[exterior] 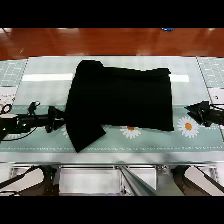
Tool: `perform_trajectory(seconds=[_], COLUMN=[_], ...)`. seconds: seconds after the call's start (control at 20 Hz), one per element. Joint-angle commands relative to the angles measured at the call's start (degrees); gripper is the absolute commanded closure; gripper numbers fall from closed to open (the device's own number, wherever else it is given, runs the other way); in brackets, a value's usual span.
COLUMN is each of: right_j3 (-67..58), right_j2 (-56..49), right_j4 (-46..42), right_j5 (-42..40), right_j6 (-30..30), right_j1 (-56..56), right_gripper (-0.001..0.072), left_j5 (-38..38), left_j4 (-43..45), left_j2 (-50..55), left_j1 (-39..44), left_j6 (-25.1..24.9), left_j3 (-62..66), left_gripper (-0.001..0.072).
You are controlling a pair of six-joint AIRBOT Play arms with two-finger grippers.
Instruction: Fold the shirts.
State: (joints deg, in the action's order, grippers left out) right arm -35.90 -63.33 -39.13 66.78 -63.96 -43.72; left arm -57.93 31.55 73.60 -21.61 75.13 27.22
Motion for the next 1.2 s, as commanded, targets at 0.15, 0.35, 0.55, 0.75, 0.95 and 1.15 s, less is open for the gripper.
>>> perform_trajectory(seconds=[0.15,0.35,0.55,0.75,0.95,1.15], right_j3=[0.15,0.35,0.44,0.44,0.37,-2.73], right_j2=[0.04,-1.49,-6.73,-11.3,-15.19,-16.26], right_j4=[-2.67,-17.59,-16.81,-17.14,-10.99,-4.13], right_j5=[-0.42,3.98,10.03,10.4,4.61,-0.46], right_j6=[0.0,-9.53,-9.9,-9.46,-8.39,-7.78], right_j1=[-0.04,-0.02,0.0,3.8,11.76,18.03], right_gripper=[0.0302,0.0302,0.0302,0.0302,0.0302,0.0508], left_j5=[1.6,-0.61,-1.16,-1.64,-1.64,-1.51], left_j4=[-0.68,-0.66,-0.52,-0.5,-0.52,-0.52], left_j2=[3.87,3.87,3.87,3.87,3.87,3.87], left_j1=[6.62,6.62,6.64,6.64,6.64,6.6], left_j6=[-4.17,-4.17,-4.2,-4.22,-4.22,-4.28], left_j3=[8.63,11.74,11.74,11.74,11.74,12.04], left_gripper=[0.0687,0.0687,0.0687,0.0686,0.0686,0.0686])
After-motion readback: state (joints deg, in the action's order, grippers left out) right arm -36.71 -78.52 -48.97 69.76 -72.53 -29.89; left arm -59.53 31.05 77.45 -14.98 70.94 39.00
